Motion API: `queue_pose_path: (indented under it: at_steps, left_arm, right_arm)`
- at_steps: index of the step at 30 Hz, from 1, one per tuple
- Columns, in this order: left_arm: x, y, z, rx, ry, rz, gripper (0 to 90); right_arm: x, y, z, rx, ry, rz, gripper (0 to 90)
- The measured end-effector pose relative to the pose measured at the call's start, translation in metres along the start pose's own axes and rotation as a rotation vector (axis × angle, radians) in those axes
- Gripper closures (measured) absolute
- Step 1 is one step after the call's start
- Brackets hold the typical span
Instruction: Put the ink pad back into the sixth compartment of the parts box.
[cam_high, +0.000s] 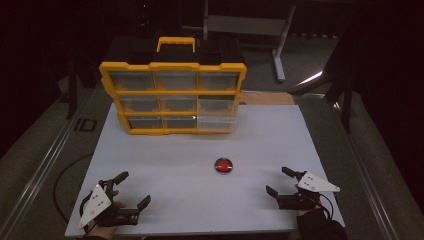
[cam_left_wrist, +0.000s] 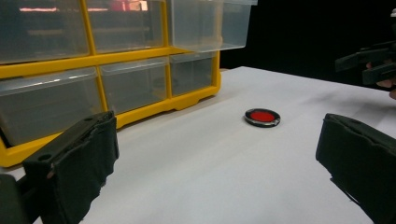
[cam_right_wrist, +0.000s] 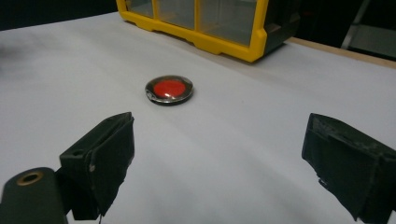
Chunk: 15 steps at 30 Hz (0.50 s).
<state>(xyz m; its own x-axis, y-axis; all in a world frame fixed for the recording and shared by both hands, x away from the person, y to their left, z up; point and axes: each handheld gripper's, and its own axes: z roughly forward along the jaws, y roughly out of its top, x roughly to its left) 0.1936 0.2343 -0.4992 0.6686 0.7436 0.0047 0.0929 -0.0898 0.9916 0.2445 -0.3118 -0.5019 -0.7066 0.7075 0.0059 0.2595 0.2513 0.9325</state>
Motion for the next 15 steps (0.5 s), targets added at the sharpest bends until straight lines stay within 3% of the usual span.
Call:
queue_pose_path:
  at_steps: [15]
  left_arm:
    - [-0.0007,0.0001,0.0,0.001,-0.014,0.003,0.1]
  right_arm:
    - [-0.0013,0.0022,0.0,0.006,-0.008,0.008,9.6]
